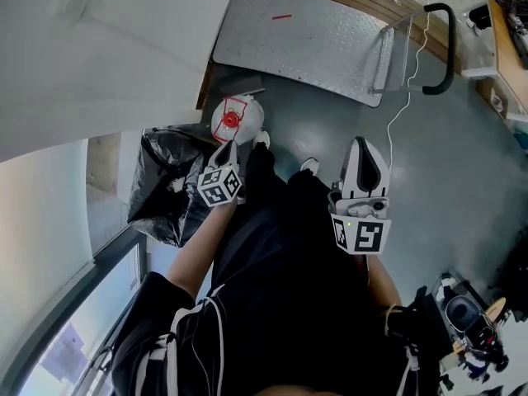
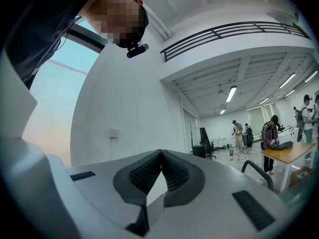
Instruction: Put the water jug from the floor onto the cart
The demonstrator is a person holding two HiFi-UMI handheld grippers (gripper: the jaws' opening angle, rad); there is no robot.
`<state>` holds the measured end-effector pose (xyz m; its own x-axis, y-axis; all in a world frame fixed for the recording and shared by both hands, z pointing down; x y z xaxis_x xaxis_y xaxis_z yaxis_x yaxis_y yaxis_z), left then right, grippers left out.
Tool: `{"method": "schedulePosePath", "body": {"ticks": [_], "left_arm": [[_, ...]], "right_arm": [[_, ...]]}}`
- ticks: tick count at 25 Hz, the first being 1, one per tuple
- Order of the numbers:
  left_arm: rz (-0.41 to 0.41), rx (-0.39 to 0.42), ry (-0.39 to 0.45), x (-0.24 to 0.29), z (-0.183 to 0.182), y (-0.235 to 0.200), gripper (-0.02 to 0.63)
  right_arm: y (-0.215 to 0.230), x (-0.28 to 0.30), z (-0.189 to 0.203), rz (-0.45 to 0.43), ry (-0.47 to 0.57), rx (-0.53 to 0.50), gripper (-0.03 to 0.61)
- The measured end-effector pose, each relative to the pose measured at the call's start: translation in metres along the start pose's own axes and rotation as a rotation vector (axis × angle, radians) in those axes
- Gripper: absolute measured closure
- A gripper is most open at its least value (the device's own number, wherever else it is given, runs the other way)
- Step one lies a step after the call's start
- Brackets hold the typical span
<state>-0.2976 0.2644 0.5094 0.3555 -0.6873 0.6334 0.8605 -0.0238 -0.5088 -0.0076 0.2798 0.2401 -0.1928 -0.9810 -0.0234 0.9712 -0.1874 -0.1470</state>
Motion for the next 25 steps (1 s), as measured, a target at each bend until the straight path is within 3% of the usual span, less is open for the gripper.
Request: {"method": "schedulePosePath", "body": {"ticks": [4, 9, 12, 18, 25], "left_arm": [[-0.075, -0.103, -0.033, 0.025, -0.001, -0.064, 0.595], [-0.139, -0.147, -0.14, 0.066, 0.019, -0.139, 0.594], [-0.174, -0.241, -0.171, 0.081, 0.029, -0.173, 0.594], [-0.198, -0.276, -0.223, 0.094, 0.034, -0.2, 0.594], [-0.198, -0.321, -0.239, 0.1, 0.021, -0.198, 0.594]], "right_arm": [[-0.026, 0.022, -0.004, -0.028, -0.032, -0.045, 0.565], [-0.045, 0.044, 0.001, -0.042, -0.075, -0.083, 0.565], [-0.055, 0.057, 0.003, -0.043, -0.097, -0.105, 0.565], [-0.058, 0.071, 0.0, -0.008, -0.127, -0.128, 0.565], [-0.057, 0.075, 0.002, 0.038, -0.151, -0.088, 0.565]]}}
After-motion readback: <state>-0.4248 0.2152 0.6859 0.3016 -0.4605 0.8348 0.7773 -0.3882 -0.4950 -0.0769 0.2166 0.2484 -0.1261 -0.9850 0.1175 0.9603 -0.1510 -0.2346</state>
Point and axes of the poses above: the fingertips, and each gripper's own axes: x forward along the fingers, y to its right, z out of its underside, the point moved 4 cm from there along -x, backward along the fingers, and after that the axes turned 11 degrees about -x, right-handed, at the moved point
